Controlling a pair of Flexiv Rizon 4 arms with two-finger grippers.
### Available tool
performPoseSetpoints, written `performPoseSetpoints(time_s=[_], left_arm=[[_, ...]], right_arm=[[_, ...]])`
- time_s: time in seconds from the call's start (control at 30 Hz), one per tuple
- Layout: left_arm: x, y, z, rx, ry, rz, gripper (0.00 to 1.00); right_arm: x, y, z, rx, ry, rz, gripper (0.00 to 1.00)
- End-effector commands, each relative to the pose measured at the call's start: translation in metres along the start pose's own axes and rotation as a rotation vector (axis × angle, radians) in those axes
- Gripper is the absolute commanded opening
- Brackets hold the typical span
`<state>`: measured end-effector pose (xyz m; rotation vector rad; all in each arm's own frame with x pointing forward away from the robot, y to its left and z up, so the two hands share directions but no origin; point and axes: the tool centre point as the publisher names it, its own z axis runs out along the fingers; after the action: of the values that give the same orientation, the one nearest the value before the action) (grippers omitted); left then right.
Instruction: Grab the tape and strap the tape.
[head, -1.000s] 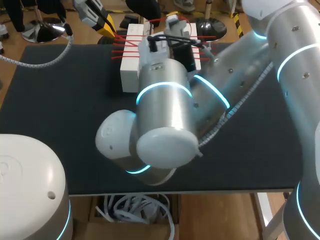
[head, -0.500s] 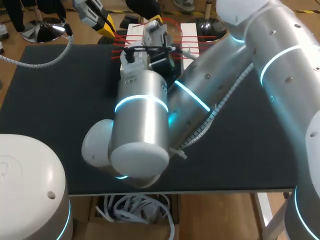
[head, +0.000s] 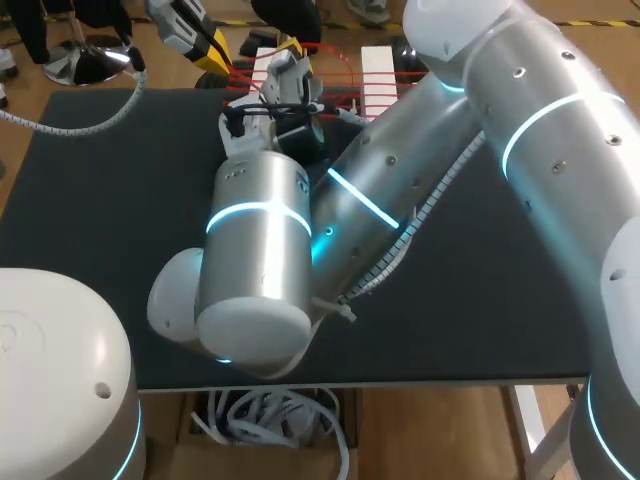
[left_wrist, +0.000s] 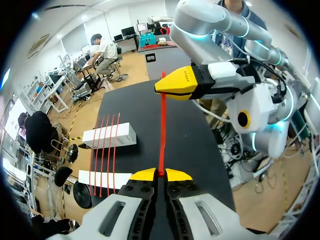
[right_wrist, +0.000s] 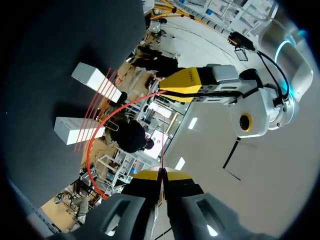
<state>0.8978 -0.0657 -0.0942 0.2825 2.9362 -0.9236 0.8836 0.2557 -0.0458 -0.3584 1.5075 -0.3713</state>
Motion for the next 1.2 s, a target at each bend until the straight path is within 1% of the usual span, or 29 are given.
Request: performPoseSetpoints(time_s=[0.03, 0.47, 0.7, 1.2], left_arm=[[0.0, 0.0, -0.001, -0.003, 0.002, -0.001, 0.0], [0.0, 0.0, -0.001, -0.003, 0.002, -0.001, 0.0], [0.0, 0.0, -0.001, -0.003, 0.002, -0.001, 0.0], [0.0, 0.0, -0.001, -0.003, 0.002, -0.001, 0.0]], right_arm=[[-0.004, 0.006, 0.004, 0.006, -0.006, -0.012, 0.0], [-0.001, 0.02, 0.011, -0.01, -0.012, -0.038, 0.0], [0.0, 0.027, 0.012, -0.026, -0.014, -0.031, 0.0], [-0.005, 0.038, 0.017, -0.038, -0.024, -0.03, 0.0]])
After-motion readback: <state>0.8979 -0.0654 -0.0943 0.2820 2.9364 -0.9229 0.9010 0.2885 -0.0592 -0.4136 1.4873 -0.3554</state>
